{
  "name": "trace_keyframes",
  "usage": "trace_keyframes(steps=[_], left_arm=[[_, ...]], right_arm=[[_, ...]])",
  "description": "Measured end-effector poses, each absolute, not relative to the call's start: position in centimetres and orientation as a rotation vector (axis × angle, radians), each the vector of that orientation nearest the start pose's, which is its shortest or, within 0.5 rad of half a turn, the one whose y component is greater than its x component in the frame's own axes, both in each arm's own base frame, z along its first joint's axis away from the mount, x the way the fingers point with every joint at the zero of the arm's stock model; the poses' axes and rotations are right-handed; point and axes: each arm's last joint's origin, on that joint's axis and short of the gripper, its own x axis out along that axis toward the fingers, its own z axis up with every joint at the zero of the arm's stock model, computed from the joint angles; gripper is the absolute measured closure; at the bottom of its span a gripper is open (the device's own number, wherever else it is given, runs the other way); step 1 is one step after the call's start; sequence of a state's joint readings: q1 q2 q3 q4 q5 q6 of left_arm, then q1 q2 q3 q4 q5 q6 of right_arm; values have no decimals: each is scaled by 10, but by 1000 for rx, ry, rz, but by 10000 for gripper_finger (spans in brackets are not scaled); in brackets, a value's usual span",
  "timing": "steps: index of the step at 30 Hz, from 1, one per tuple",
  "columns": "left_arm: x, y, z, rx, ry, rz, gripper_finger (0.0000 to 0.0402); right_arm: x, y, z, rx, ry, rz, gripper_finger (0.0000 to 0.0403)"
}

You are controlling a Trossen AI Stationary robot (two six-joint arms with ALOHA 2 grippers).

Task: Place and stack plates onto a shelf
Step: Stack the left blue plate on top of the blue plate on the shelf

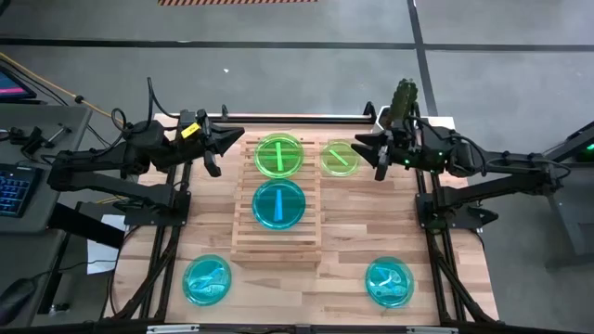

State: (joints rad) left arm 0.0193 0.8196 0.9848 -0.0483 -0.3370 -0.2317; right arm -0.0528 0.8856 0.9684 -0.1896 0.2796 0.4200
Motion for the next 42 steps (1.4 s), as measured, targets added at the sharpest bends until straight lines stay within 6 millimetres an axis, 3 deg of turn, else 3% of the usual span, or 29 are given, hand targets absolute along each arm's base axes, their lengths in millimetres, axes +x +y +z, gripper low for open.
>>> trace_keyframes(steps=[14,18,21,25,31,37,42], left_arm=[[166,13,410,-233,-143,342,397],[164,11,420,-207,-41,300,370],[168,9,416,-217,145,239,338],[171,-3,393,-291,456,117,292],[166,-36,355,-351,937,-46,249],[153,-78,323,-289,1149,-136,243],[138,-103,268,-191,1268,-178,243]], right_arm=[[187,-18,378,376,39,-346,233],[187,-18,378,376,40,-346,233],[187,-18,377,375,47,-347,233],[187,-18,375,388,64,-351,233],[186,-18,367,418,135,-369,233],[186,-18,365,414,160,-375,233],[186,-18,365,413,160,-375,233]])
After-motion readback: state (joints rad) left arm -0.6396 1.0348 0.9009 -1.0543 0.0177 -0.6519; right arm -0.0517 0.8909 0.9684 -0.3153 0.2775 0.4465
